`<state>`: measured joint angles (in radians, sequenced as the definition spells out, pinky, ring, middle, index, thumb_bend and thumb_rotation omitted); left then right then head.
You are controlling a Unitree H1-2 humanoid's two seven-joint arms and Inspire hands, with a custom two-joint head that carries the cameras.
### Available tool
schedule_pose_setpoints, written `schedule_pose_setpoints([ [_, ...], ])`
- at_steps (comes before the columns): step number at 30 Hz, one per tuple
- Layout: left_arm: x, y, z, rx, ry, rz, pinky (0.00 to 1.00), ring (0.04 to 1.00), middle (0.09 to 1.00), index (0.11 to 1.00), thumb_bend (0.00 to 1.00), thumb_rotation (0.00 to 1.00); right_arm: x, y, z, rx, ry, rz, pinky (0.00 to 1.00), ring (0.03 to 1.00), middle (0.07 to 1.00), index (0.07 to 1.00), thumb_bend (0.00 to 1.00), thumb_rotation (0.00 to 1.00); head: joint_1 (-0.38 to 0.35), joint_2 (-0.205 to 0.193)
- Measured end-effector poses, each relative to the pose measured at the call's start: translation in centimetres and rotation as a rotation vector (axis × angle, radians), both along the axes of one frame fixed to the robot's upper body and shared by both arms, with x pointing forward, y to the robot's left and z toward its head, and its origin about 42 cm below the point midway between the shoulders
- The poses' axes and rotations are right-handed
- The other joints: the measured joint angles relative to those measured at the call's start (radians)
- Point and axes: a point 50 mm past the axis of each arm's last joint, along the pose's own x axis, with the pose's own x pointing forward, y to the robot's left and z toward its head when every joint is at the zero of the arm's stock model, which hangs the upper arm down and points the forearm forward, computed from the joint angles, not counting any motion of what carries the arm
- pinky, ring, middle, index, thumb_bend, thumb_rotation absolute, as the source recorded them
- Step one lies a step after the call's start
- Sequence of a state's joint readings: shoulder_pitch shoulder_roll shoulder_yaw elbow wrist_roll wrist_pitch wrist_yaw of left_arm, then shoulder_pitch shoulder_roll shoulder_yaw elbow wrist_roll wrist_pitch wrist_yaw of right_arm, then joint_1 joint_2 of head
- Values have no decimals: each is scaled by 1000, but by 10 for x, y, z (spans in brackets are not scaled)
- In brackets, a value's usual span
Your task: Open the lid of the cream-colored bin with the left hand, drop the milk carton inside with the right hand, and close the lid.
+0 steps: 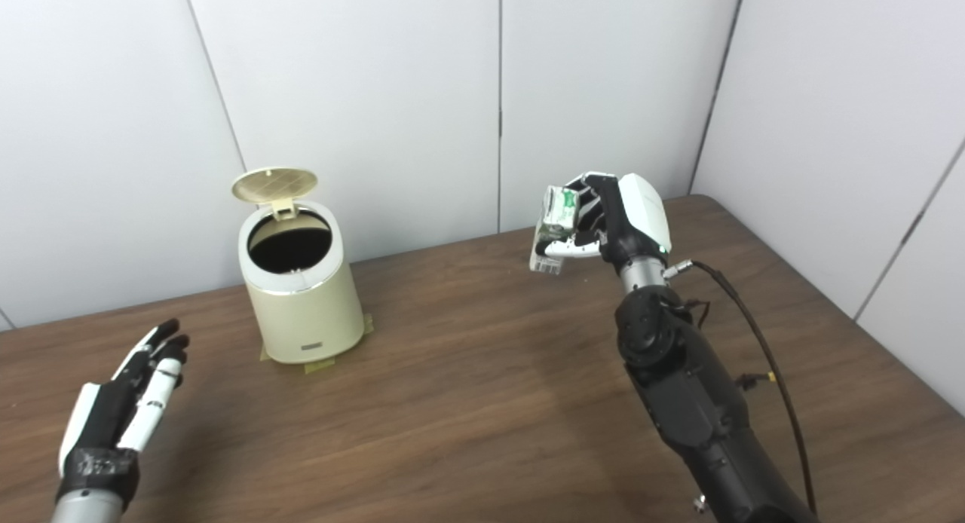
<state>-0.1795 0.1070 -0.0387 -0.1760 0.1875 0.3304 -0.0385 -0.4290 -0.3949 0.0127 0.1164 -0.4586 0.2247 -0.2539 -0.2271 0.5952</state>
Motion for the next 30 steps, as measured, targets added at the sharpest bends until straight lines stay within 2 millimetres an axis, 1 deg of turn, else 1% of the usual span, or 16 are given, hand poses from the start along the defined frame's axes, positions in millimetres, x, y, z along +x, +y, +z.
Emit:
schedule_pose_setpoints([
  [1,0,-1,0,2,-2,5,903,899,885,916,368,785,-1,7,1,4,-4,19,326,372,467,535,514,0,44,-9],
  [2,0,-3,0,0,-3,10,906,900,885,916,365,789,-1,16,3,8,-11,44,332,376,466,528,516,0,49,-11],
  [3,0,-4,0,-3,-5,13,892,897,885,916,362,792,-2,24,5,11,-20,64,338,382,467,523,517,0,73,-14],
  [7,-1,-12,-1,-6,-14,13,880,906,894,920,363,815,2,49,9,37,-39,129,344,399,479,510,520,0,121,-26],
  [9,-2,-15,-1,-4,-21,8,872,911,900,924,370,827,3,62,15,47,-52,168,349,403,487,502,520,0,121,-26],
  [11,-2,-16,0,2,-34,6,877,913,903,924,375,837,2,81,26,41,-88,212,338,407,484,501,520,0,146,-37],
  [12,-2,-17,0,9,-39,8,876,912,903,924,376,838,1,92,33,42,-110,238,335,405,483,504,520,0,146,-37],
  [13,-3,-18,0,11,-41,10,875,910,902,923,377,843,1,102,40,45,-128,262,324,396,478,511,519,0,169,-44],
  [16,-4,-24,-2,12,-45,5,885,915,905,924,378,852,5,131,62,56,-174,330,316,386,475,519,518,0,190,-52],
  [18,-7,-27,-4,9,-51,4,888,917,910,919,379,852,7,146,73,70,-201,360,318,384,476,521,517,0,193,-54],
  [20,-9,-29,-7,7,-54,8,888,920,918,916,383,847,9,156,80,76,-216,385,328,391,480,514,519,0,207,-55],
  [22,-11,-30,-9,9,-49,15,896,930,932,917,383,837,12,164,83,77,-214,404,323,389,481,516,518,0,212,-57],
  [24,-12,-30,-11,11,-45,21,894,929,929,920,383,834,16,170,83,80,-204,415,316,383,479,531,516,0,216,-58],
  [30,-16,-37,-14,7,-35,13,918,934,921,928,406,872,27,184,78,74,-174,444,320,390,478,521,518,0,232,-60],
])
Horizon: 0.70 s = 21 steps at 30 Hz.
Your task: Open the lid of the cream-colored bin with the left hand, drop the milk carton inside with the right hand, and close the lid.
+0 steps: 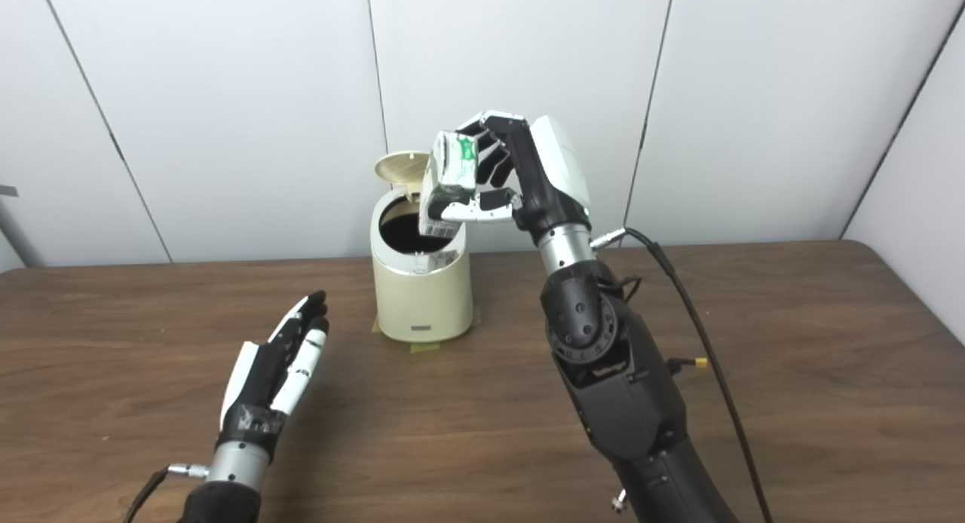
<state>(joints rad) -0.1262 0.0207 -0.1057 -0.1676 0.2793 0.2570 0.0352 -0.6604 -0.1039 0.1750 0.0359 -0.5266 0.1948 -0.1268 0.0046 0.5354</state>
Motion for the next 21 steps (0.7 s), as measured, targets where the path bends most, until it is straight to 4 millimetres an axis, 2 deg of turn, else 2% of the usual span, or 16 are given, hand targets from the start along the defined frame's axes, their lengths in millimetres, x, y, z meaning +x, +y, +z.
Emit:
schedule_pose_setpoints([
  [6,-4,-7,-5,-23,13,3,915,926,906,929,418,857,11,17,3,-9,-13,44,321,389,485,519,517,0,26,2],
  [12,-6,-6,-6,-11,15,14,919,929,907,925,411,865,23,29,-11,4,38,67,334,396,480,514,519,0,32,5],
  [21,-10,-4,-11,-8,23,18,917,929,912,926,419,866,41,24,-33,-6,75,28,351,404,490,509,519,0,31,9],
])
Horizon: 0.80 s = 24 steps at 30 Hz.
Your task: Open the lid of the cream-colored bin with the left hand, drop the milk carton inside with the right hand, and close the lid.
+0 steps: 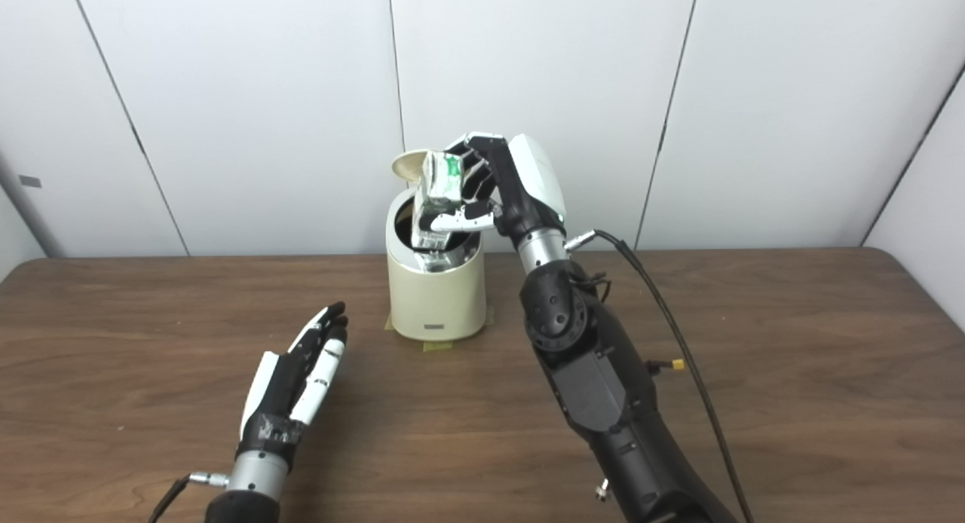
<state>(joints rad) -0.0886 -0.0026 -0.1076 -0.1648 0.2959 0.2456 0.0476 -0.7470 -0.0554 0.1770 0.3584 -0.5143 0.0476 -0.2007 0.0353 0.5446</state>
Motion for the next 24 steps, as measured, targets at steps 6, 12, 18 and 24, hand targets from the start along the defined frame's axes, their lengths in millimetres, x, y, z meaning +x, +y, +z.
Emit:
schedule_pose_setpoints([
  [6,-1,0,-1,9,-2,0,918,929,909,924,410,876,8,0,-1,-1,-3,-14,353,403,496,508,518,0,-3,2],
  [12,-1,-1,1,9,-8,1,922,927,904,919,406,858,12,-2,-4,-7,-5,-32,357,393,497,515,517,0,-2,9],
  [18,-2,-2,3,12,-15,-3,906,915,895,918,404,857,13,-6,-8,-77,-46,-9,365,388,500,525,515,0,2,17],
  [24,-2,-5,3,21,-16,-11,900,913,895,914,400,862,11,-5,-11,-294,-72,-51,79,130,235,499,524,116,3,20],
])
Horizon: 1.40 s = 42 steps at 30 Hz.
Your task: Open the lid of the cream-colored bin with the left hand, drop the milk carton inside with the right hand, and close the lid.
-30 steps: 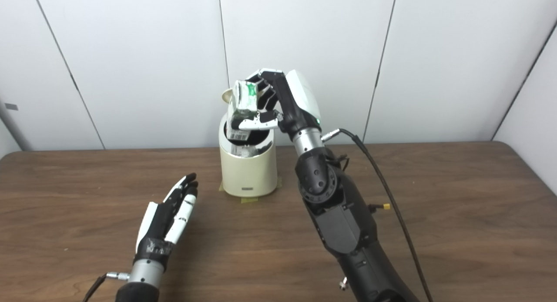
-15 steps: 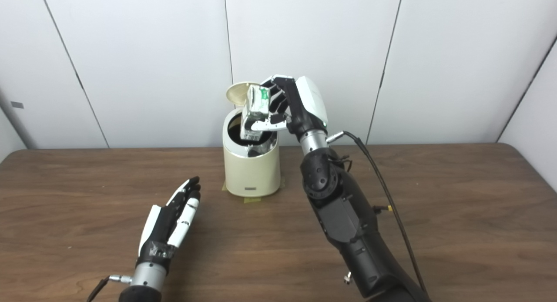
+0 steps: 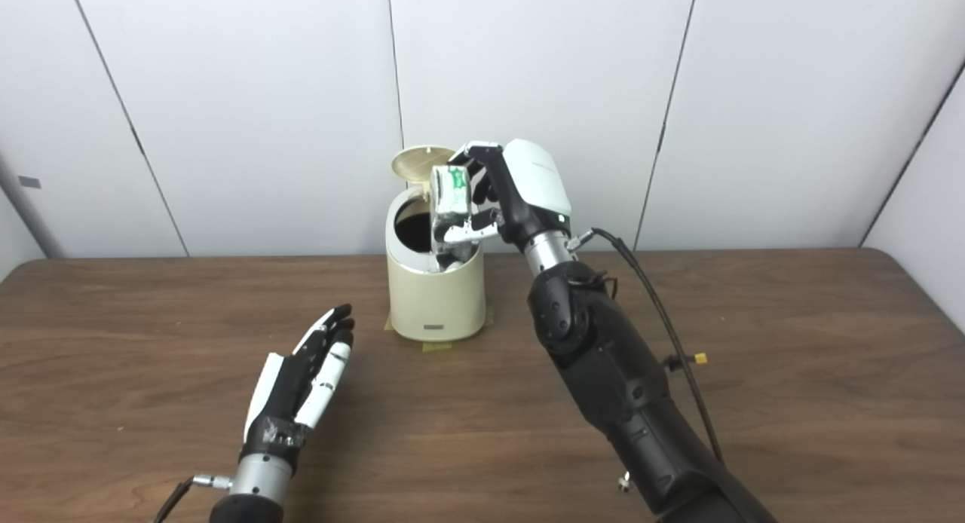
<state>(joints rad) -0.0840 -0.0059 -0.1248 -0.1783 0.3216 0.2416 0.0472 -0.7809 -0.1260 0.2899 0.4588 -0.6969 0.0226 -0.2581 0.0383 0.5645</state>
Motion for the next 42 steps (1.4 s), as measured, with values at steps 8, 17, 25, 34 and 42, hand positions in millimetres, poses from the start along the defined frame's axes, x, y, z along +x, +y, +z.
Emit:
schedule_pose_setpoints([
  [8,-1,1,0,5,0,2,897,911,895,904,366,823,-4,10,2,-107,-29,-28,605,662,664,599,976,248,-3,3],
  [17,-1,3,0,12,-14,-6,891,910,893,889,268,737,-4,8,4,-102,-23,-40,577,678,675,614,1000,331,-8,2],
  [25,-2,2,-1,17,-15,-15,896,916,902,896,213,670,-4,4,7,-69,-17,-40,479,581,633,610,1000,315,-9,0],
  [34,-1,3,-1,6,-12,-6,898,920,905,909,296,685,-13,-12,11,63,-28,-32,337,385,497,540,523,16,-12,2],
  [42,22,15,15,-81,-14,23,843,878,880,899,288,714,-33,-52,-26,259,63,-121,382,411,491,497,520,0,-12,3],
])
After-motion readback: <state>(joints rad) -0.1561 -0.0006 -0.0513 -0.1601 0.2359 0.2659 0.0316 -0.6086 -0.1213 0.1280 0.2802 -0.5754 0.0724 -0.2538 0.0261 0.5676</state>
